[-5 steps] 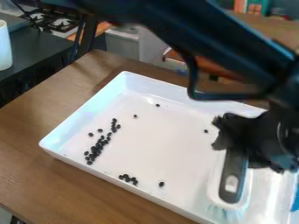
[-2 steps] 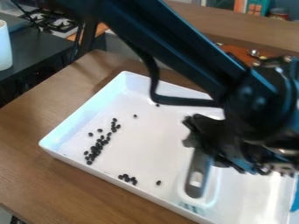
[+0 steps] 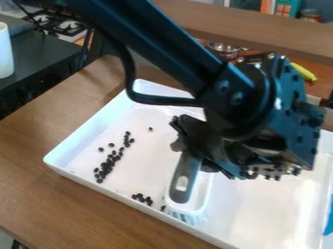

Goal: Sweep into pile

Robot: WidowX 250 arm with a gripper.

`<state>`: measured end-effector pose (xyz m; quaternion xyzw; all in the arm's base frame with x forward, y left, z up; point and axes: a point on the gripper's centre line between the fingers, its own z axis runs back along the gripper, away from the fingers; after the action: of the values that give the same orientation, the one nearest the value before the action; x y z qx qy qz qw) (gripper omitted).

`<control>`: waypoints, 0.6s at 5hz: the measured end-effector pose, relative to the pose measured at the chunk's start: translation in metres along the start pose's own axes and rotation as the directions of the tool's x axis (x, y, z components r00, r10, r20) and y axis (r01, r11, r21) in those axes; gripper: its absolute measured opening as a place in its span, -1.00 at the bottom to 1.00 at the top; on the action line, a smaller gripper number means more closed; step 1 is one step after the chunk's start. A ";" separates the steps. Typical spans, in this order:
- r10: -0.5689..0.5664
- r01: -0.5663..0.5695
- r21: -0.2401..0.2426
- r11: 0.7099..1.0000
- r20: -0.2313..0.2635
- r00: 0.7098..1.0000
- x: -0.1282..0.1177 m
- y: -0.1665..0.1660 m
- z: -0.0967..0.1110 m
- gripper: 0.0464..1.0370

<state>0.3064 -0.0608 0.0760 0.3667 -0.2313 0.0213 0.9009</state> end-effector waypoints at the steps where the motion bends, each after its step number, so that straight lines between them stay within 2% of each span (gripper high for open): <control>1: -0.012 0.010 0.046 0.999 0.054 0.998 0.000 0.016 -0.022 -0.10; 2: -0.038 0.032 0.074 0.997 0.091 0.995 -0.005 0.034 -0.039 -0.10; 3: -0.053 0.044 0.086 0.995 0.106 0.993 -0.008 0.052 -0.049 -0.10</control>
<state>0.3080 0.0117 0.0757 0.4101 -0.2699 -0.0108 0.8711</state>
